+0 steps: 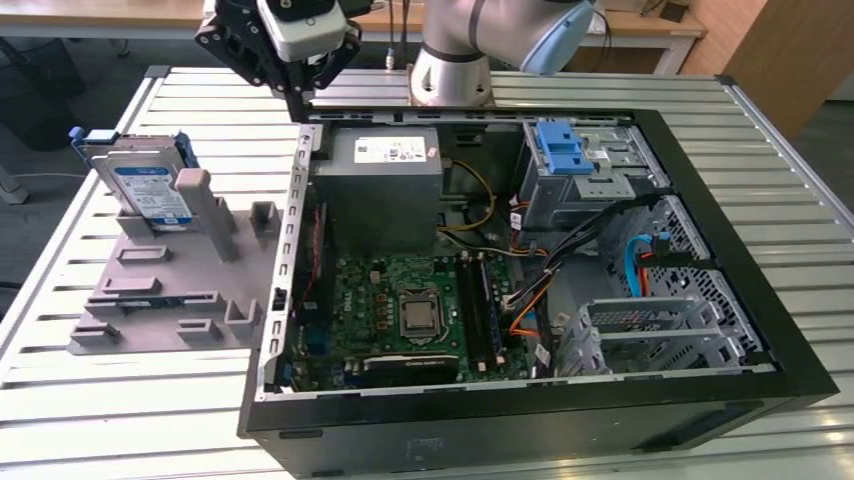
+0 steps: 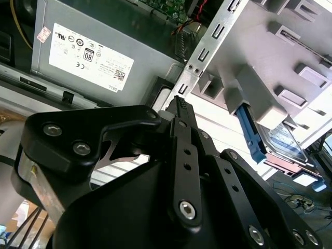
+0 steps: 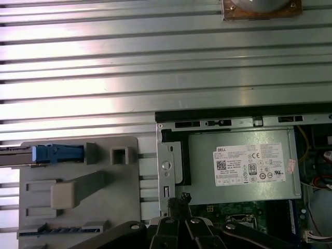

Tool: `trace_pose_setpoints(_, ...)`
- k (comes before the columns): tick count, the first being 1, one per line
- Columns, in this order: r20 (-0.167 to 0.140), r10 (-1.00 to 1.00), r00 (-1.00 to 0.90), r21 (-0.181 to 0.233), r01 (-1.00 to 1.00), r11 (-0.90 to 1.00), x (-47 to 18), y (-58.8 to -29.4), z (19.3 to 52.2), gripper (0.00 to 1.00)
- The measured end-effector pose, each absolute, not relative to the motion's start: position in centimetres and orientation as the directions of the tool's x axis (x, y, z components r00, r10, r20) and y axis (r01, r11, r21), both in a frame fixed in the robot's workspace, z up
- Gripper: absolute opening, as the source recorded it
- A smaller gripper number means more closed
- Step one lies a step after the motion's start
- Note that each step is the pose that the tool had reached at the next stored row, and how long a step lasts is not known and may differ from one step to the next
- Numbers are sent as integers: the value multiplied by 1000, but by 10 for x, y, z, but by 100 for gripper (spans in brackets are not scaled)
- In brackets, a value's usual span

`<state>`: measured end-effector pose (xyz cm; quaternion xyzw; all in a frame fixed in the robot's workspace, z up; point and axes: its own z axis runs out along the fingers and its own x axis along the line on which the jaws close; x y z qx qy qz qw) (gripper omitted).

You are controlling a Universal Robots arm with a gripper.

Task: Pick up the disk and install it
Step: 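Reach for the disk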

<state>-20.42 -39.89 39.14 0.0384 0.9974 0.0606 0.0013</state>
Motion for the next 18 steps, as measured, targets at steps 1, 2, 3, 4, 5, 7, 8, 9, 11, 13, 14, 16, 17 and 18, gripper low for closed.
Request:
trace_pose_setpoints(1,2,77,-997,121,76,990,-205,-399,391,11)
trace_pose_setpoints(2,2,77,-997,121,76,990,-205,-399,391,11)
trace_pose_setpoints(3,2,77,-997,121,76,990,-205,-399,391,11)
trace_pose_setpoints(4,2,77,-997,121,76,990,-205,-399,391,11)
trace_pose_setpoints(5,2,77,-997,121,76,990,-205,-399,391,11)
trace_pose_setpoints(7,2,77,-997,121,76,990,-205,-399,391,11)
trace_pose_setpoints(8,2,77,-997,121,76,990,-205,-399,391,11)
trace_pose_setpoints(9,2,77,-997,121,76,990,-206,-399,391,11)
trace_pose_setpoints(11,2,77,-997,121,76,990,-206,-399,391,11)
trace_pose_setpoints(13,2,77,-997,121,76,990,-207,-399,391,11)
trace_pose_setpoints(14,2,77,-997,121,76,990,-207,-399,391,11)
trace_pose_setpoints(16,2,77,-997,121,76,990,-207,-399,391,11)
trace_pose_setpoints(17,2,77,-997,121,76,990,-207,-399,391,11)
trace_pose_setpoints(18,2,77,-997,121,76,990,-208,-399,391,11)
